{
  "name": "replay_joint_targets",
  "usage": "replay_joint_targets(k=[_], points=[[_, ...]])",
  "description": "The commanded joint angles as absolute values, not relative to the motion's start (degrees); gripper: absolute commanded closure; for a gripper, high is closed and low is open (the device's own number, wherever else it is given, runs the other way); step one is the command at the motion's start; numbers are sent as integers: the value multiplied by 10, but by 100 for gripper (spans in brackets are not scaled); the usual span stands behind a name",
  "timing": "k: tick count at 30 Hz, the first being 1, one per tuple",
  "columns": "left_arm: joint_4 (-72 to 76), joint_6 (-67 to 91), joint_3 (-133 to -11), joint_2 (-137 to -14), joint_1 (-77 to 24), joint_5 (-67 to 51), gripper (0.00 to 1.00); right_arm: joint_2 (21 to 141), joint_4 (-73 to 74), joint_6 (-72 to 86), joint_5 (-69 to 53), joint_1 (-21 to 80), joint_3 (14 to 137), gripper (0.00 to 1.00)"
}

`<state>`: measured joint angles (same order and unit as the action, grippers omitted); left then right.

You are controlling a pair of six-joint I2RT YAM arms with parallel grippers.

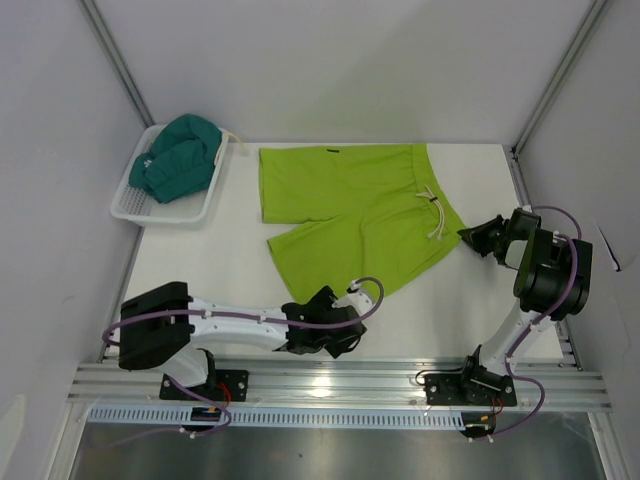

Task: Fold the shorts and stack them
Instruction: Flatten the shorts out, then fold the shorts

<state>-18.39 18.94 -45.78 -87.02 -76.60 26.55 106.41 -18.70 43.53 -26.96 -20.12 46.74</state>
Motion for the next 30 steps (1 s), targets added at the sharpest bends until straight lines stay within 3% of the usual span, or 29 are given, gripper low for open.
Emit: replay_joint_targets(k=[1,9,14,15,20,22,27,30], points=[[-213,177,-487,-881,-766,326,9,1072,-208,437,-284,-204,472,100],[-188,176,-461,-867,-738,302,13,1069,-213,438,-282,-204,467,100],[-179,165,-448,-881,-729,272,35,1068,-214,439,-282,-205,465,100],[-177,164,-448,-883,-729,268,46,1069,-214,439,-282,-205,465,100],[-133,158,-405,-870,-730,211,74,1071,-215,442,-286,-209,464,100],[-133,161,-397,-850,-735,200,91,1073,-218,445,-288,-211,463,100],[-145,172,-385,-795,-758,177,100,1075,-222,448,-292,-215,459,100],[-150,184,-375,-779,-763,170,100,1075,-226,451,-295,-217,457,100]])
